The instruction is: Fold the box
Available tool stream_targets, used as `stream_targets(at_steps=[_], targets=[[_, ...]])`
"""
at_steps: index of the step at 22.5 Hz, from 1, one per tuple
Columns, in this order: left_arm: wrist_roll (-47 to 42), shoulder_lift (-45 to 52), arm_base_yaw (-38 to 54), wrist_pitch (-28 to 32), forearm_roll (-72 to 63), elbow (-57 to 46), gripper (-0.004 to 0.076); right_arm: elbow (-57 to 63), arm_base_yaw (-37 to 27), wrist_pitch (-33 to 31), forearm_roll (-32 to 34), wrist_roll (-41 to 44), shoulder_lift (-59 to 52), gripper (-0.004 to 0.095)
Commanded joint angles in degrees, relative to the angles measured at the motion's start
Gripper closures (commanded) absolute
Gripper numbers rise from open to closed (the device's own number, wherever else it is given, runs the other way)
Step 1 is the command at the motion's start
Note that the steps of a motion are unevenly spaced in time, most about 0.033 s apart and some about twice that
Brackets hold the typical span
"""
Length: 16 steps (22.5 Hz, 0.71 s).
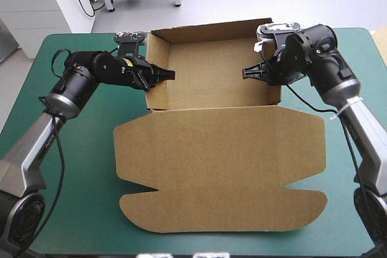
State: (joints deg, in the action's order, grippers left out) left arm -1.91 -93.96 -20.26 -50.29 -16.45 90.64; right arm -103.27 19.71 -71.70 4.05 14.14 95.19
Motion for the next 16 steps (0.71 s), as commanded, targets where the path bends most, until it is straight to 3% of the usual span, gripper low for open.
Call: stream_targets(at_steps=[1,3,10,13,16], targets=[[1.4,-0.78,-0.37,-1.68,0.89,3.53,0.0731,-1.47,-3.02,0.34,-1.62,-5.65,1.04,0.0929],[0.02,-5.13,-0.37,-5.14,3.4,4.23,0.0731,-0.84,-3.0,0.34,-2.38,-6.16,4.18,0.0929],[-1.1,-12.9,-0.37,-9.03,6.87,6.6,0.0731,1.29,-3.0,0.34,-4.64,-5.95,11.33,0.0912],[-0.97,-13.3,-0.37,-9.41,7.13,6.88,0.0731,1.3,-3.0,0.34,-4.64,-6.23,11.68,0.0824],[-0.97,-13.83,-0.37,-10.87,8.14,6.88,0.0729,1.3,-3.0,0.34,-4.64,-6.66,11.68,0.0654]])
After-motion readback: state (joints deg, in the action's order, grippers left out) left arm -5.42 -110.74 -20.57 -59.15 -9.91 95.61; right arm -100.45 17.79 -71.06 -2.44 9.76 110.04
